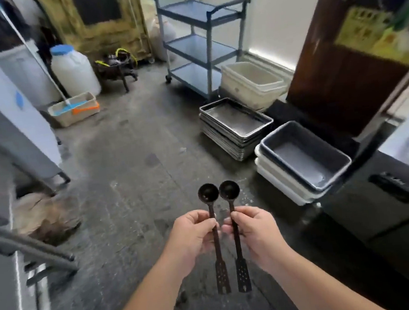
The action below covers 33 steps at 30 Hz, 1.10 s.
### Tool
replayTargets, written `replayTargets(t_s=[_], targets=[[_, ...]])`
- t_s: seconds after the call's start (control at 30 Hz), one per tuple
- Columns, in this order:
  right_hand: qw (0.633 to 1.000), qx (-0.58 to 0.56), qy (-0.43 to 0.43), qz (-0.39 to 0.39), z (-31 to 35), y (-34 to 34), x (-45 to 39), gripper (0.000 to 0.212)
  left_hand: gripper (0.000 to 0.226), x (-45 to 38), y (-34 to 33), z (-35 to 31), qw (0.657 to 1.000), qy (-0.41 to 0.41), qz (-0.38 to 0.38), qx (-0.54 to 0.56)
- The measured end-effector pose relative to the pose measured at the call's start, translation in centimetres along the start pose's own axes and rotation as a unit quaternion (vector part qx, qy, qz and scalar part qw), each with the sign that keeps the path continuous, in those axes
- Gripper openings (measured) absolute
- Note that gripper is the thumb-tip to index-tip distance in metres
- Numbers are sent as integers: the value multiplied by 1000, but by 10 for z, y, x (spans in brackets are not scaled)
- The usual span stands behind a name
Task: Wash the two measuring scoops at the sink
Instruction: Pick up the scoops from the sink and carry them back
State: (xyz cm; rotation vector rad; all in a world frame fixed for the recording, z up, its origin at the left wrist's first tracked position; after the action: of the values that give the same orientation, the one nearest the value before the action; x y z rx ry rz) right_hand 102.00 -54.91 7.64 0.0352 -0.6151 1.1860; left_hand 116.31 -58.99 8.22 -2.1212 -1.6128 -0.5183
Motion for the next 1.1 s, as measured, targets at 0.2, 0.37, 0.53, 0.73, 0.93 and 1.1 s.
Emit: replayTargets(t_s=[0.2,0.37,0.53,0.73,0.93,1.1], targets=[[989,-34,46,-133,69,184,8,15,9,-43,-202,-4,986,12,145,-86],[961,-100,67,-249,102,304,30,14,11,-57,-338,5,956,24,250,-152],[927,-157,67,-335,119,389,39,12,12,-76,-440,18,920,38,325,-216],[890,-170,65,-417,155,480,11,11,11,-125,-548,15,895,42,363,-257],[867,-157,81,-467,216,570,-55,9,10,-209,-666,-24,874,21,383,-297],[856,-120,62,-498,267,641,-109,8,7,-271,-761,-59,849,-22,393,-352]])
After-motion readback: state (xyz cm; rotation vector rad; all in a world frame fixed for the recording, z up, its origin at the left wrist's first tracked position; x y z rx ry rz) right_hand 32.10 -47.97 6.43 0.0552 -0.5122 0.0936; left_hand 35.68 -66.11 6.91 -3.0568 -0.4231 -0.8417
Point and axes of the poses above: each hand's wrist, its own x-axis away from the middle knuckle, its own y-axis out of the back of the hand, z = x × y, the point moved 6 cm from there along -x, towards the middle knuckle, and after that the axes turned 2 degrees about -x, right-handed, at the moved point
